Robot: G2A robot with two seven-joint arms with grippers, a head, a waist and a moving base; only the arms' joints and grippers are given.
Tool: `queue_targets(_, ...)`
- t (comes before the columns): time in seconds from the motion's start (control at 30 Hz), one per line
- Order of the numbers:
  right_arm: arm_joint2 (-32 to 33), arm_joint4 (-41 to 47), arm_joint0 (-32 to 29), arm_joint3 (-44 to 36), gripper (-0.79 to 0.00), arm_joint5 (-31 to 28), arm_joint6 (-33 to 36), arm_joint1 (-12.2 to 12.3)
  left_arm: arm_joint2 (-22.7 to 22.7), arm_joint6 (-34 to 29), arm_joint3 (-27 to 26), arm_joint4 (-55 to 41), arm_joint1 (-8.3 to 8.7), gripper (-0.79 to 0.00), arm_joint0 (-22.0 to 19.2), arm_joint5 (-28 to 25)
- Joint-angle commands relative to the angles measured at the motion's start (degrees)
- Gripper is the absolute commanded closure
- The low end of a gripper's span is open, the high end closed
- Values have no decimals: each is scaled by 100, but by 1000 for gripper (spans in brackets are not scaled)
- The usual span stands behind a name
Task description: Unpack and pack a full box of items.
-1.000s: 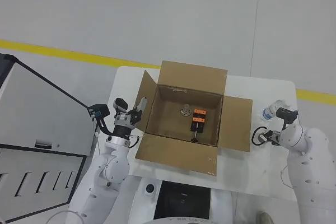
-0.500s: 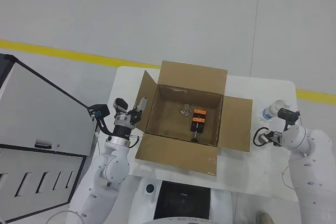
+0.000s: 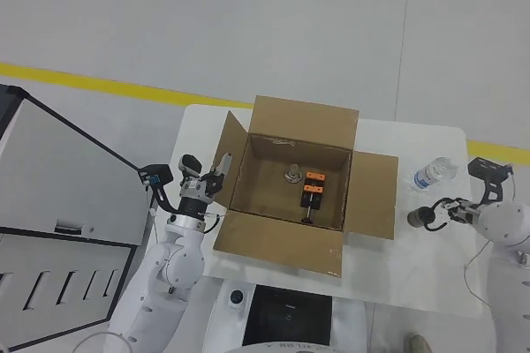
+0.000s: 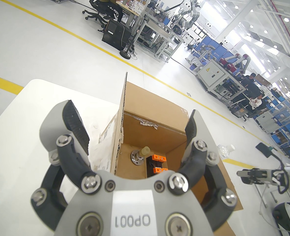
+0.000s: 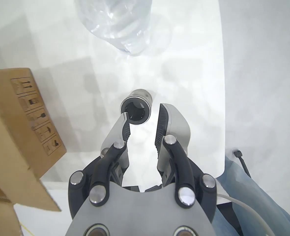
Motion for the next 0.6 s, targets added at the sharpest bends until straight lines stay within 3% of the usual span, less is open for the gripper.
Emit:
queue_targets(0.0,216,222,-34,-379,-212,-54,96,13,0,0,0,0,0,-785,0,0)
queue_targets(0.2,440,1003,183,-1025,-234,-451,204,55,0,0,0,0,0,-785,0,0)
queue_targets(0.4,-748,1412,986,-776,-240,-558,-199,26,0,0,0,0,0,-785,0,0)
queue_targets(0.5,-1410,1787,1402,-541,-191,-524,-402,-25,0,0,0,0,0,-785,0,0)
queue_targets(0.57,-1809,1936,1611,-441,-212,-526,-382,-51,0,0,0,0,0,-785,0,0)
